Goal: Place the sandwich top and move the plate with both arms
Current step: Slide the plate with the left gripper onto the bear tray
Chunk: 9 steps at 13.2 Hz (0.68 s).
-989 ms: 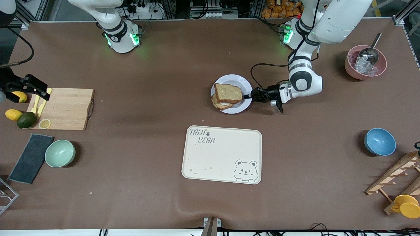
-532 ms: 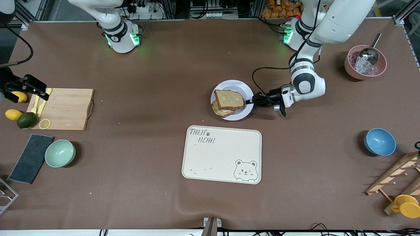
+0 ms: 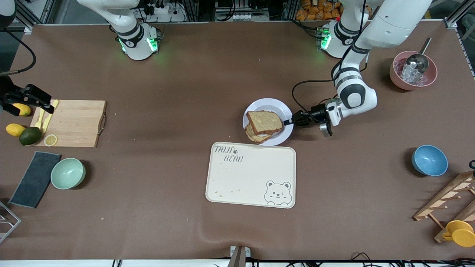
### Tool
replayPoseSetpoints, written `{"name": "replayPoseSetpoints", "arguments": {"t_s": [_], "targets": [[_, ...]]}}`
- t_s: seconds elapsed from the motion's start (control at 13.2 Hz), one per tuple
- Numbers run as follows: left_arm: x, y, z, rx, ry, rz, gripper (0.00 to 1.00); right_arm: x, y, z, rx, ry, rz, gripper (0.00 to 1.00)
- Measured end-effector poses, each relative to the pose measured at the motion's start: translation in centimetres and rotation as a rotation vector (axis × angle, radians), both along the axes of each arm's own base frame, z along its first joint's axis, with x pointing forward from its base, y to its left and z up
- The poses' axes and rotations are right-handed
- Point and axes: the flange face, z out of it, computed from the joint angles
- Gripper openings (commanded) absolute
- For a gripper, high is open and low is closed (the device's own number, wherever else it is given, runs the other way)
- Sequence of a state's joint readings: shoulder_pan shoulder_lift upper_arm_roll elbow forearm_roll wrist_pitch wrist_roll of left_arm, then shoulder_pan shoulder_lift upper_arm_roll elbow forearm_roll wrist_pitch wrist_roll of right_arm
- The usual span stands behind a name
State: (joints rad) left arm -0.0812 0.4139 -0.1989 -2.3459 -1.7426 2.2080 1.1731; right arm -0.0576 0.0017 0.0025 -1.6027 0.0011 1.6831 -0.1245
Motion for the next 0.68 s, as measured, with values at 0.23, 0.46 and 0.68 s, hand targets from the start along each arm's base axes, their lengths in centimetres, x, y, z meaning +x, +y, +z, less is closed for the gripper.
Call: {"name": "replayPoseSetpoints", "arguments": {"t_s": [0.23, 0.46, 0.68], "targets": [[2.4, 0.4, 1.8, -0.019, -0.006, 0.045, 0.0, 0.0, -0.1, 0.0, 0.0, 0.001, -0.002, 1.0], [5.6, 1.7, 3.6, -0.048, -0.014, 0.116, 0.0, 0.0, -0.2, 0.0, 0.0, 0.002, -0.003, 1.0], [10.0, 1.6, 5.5, -0.063, -0.005, 0.186, 0.0, 0.0, -0.3, 0.0, 0.0, 0.003, -0.005, 1.0]]}}
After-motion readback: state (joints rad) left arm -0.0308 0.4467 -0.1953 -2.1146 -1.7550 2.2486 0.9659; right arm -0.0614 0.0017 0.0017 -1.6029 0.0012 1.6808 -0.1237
